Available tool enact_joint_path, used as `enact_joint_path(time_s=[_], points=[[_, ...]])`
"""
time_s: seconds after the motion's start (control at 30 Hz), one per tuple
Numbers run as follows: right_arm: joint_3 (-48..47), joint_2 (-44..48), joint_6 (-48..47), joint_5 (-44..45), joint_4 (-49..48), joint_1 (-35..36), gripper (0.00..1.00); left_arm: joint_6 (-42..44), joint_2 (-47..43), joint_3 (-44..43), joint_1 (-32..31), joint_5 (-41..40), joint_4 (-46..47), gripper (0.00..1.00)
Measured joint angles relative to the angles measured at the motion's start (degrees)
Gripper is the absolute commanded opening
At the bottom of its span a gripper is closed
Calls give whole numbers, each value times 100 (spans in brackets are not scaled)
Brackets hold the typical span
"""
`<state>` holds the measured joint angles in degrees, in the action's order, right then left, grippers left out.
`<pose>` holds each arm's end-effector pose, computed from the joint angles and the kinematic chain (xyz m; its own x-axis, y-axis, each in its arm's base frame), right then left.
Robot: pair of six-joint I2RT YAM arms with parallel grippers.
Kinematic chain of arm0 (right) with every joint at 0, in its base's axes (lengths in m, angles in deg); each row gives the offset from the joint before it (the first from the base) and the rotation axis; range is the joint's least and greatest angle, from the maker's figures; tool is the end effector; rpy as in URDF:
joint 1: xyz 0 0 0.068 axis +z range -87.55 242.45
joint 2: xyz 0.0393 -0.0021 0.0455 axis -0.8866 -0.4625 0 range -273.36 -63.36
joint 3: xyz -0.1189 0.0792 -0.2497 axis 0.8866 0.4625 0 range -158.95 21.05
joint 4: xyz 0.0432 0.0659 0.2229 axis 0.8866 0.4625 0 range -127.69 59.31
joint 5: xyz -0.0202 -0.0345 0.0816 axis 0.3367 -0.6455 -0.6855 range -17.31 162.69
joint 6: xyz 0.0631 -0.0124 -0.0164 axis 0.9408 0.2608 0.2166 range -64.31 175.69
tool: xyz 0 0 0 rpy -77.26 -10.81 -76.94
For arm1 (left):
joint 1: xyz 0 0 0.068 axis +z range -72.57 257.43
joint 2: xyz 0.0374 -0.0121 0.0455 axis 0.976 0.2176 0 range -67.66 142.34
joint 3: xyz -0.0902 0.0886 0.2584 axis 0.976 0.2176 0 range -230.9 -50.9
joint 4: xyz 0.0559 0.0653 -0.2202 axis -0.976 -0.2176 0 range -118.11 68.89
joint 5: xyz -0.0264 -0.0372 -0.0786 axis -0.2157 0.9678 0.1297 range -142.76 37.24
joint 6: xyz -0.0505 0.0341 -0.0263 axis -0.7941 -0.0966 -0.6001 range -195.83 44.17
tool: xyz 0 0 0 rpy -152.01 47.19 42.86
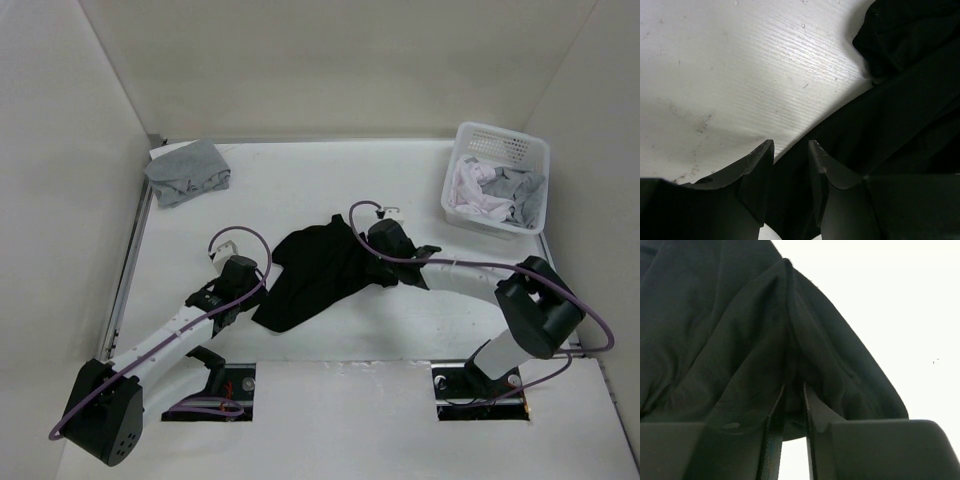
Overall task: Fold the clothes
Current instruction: Flatten the tank top out
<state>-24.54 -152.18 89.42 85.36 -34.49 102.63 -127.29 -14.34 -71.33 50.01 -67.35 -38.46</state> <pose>0.2371 0.1851 0.1963 -0.7458 0.0795 -0.6614 -0.1200 0.9606 0.2508 0.1381 -0.0567 0.1735 -0.6619 -0.5093 -0.5500 -0.3451 0.8584 -0.3795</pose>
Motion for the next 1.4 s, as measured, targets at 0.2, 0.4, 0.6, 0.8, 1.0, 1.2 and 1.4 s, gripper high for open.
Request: enact_joint_path(time_s=[0.2,0.4,0.6,0.8,1.0,1.2,1.4], points=[[-94,-15,-42,133,94,122,32,-2,-13,28,2,-2,-2,32],[-94,-225,-33,114,50,74,27,-4,-44,70,2,-9,0,32],[-225,-507,-35,11,-37,72,26,-13,-66,76,2,-13,-2,32],[-238,-494,-61,-33,-63,74,21,-46,-151,85,2,-15,-4,32],[-264,-264,-103,-55,-44,76,32,-46,-151,85,2,-15,-2,32],[-319,-328,-114,-221,-68,76,32,-48,-151,85,2,-15,-2,32],[-319,-422,-96,-96,-66,76,32,-48,-151,85,2,-15,-2,32]])
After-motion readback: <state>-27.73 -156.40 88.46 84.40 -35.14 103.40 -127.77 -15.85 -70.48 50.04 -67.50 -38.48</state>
